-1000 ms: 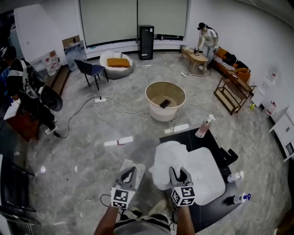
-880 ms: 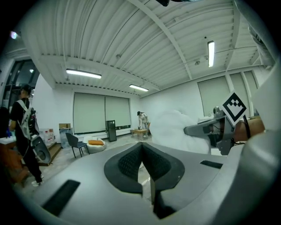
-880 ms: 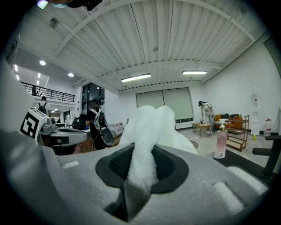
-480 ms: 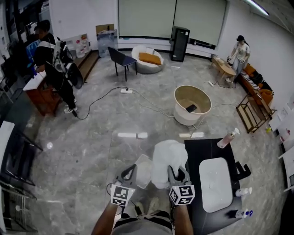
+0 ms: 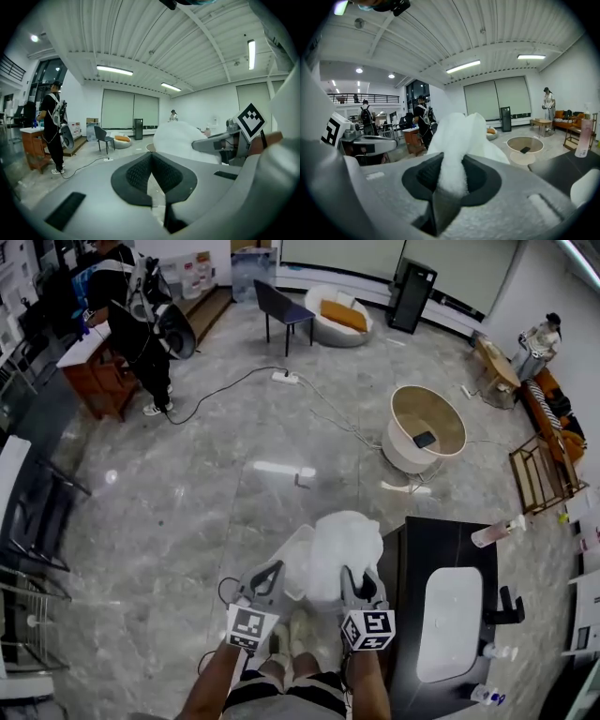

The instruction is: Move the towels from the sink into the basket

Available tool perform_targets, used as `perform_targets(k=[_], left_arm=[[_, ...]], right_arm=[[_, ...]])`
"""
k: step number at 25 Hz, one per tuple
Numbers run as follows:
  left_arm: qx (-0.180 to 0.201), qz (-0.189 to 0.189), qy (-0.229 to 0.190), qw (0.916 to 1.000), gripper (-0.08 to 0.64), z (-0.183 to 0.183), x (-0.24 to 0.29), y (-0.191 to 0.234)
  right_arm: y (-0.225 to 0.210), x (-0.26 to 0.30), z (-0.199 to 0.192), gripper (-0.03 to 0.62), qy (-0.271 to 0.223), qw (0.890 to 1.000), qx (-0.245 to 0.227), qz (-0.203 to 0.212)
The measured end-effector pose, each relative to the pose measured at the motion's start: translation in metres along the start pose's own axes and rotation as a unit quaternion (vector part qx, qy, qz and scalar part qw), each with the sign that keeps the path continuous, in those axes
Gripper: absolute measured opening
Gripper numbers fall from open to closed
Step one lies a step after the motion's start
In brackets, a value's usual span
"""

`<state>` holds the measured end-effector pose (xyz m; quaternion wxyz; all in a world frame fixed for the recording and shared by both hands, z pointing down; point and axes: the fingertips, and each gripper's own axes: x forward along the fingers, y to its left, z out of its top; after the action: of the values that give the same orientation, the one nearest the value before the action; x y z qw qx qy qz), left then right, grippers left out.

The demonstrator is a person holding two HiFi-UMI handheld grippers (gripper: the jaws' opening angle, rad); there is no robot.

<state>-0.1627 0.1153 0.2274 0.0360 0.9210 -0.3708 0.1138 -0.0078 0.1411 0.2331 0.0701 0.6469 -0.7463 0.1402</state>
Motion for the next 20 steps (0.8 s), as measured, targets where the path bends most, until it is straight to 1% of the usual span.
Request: perform_targets(k=[4, 8, 10, 13, 16, 20], left_arm=[[-0.013, 0.003, 0.013, 0.9998, 0.009, -0.038, 0.039, 0.008], [-0.035, 0.008, 0.030, 0.9989, 0.009, -0.086, 0.077, 0.018], [-0.053, 0.012, 0.041, 0.9977, 0.009, -0.111, 0.097, 0.021], [-0.067, 0.018, 0.057, 0.9960, 0.009, -0.158, 0.120, 0.024], [-0.063, 0.017, 0.075, 0.9951, 0.009, -0.212, 0.140, 0.031], [-0.062, 0.018, 0.089, 0.9939, 0.009, -0.265, 0.166, 0.044]], right_arm=[[-0.018, 0.039, -0.039, 0.098, 0.017, 1.000, 0.013, 0.010], [-0.032, 0.081, -0.086, 0.098, 0.036, 0.999, 0.023, 0.018], [-0.043, 0.101, -0.112, 0.098, 0.046, 0.998, 0.030, 0.020], [-0.059, 0.126, -0.160, 0.098, 0.068, 0.997, 0.041, 0.023], [-0.070, 0.153, -0.206, 0.098, 0.087, 0.995, 0.052, 0.023], [-0.081, 0.188, -0.260, 0.098, 0.105, 0.992, 0.061, 0.028]])
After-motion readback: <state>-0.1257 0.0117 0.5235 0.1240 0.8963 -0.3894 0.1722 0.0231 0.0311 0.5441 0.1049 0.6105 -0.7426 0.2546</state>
